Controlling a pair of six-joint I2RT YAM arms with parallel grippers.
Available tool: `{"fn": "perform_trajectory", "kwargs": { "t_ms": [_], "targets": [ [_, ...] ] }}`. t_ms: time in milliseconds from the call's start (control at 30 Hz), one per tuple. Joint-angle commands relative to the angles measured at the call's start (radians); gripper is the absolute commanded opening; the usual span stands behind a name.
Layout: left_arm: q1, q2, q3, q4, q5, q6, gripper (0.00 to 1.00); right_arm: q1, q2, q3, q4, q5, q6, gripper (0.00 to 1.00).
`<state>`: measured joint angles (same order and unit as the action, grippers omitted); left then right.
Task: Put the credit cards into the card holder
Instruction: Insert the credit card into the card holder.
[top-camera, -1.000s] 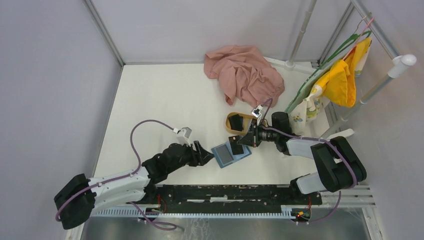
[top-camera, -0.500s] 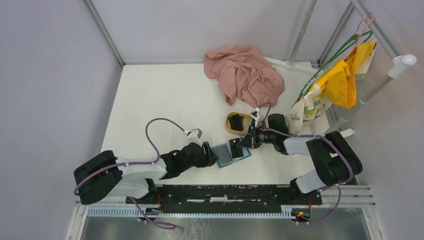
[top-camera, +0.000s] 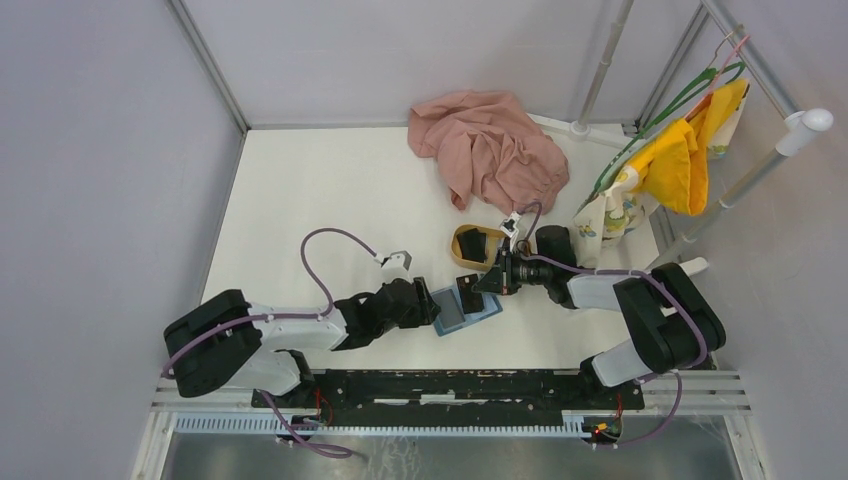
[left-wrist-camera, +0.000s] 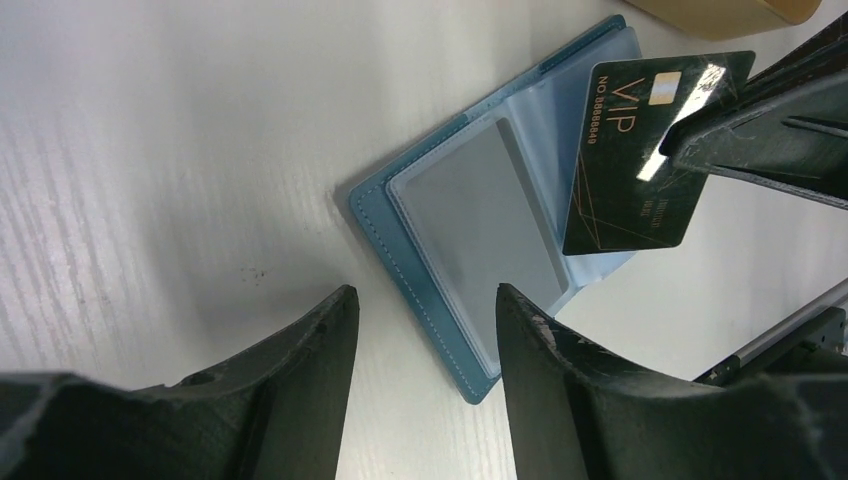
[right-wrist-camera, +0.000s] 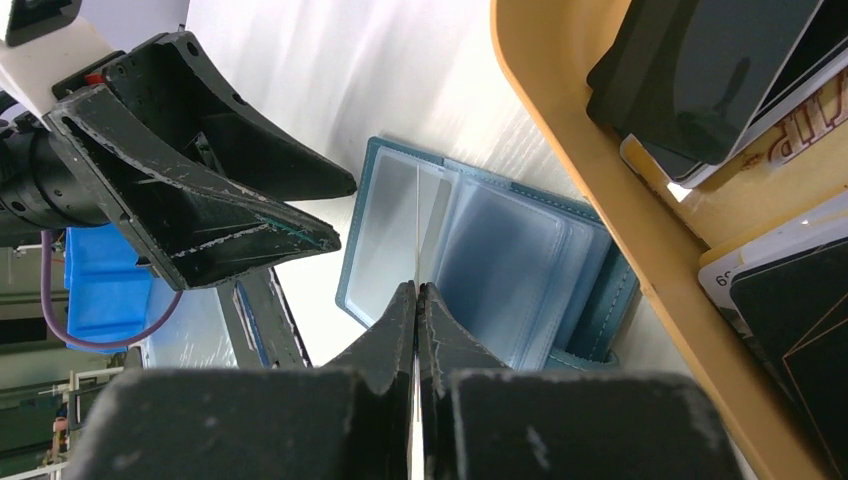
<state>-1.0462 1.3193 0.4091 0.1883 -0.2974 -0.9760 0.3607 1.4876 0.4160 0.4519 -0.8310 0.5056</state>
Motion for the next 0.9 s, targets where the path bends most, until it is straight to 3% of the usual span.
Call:
{"fn": "perform_trajectory", "kwargs": {
  "t_ms": [0, 367, 633, 867],
  "targets": [
    [-0.012, 0.042, 0.035, -0.013, -0.034, -0.02, 0.59, 0.006, 0.019, 0.015, 0.044, 0.001, 0.015, 0.0],
    [-0.017, 0.107, 0.064, -0.021, -0.026, -0.015, 0.49, 0.013, 0.053, 0.009, 0.036, 0.023, 0.016, 0.0],
    [-0.016, 0.158, 0.096, -0.05, -0.039, -0.007, 0.45, 0.008, 0.014, 0.011, 0.102, -0.043, 0.073, 0.0],
    [-0.017, 0.162, 0.099, -0.058, -0.042, -0.007, 0.44, -0.004, 0.006, 0.003, 0.04, 0.034, 0.024, 0.0]
  ]
}}
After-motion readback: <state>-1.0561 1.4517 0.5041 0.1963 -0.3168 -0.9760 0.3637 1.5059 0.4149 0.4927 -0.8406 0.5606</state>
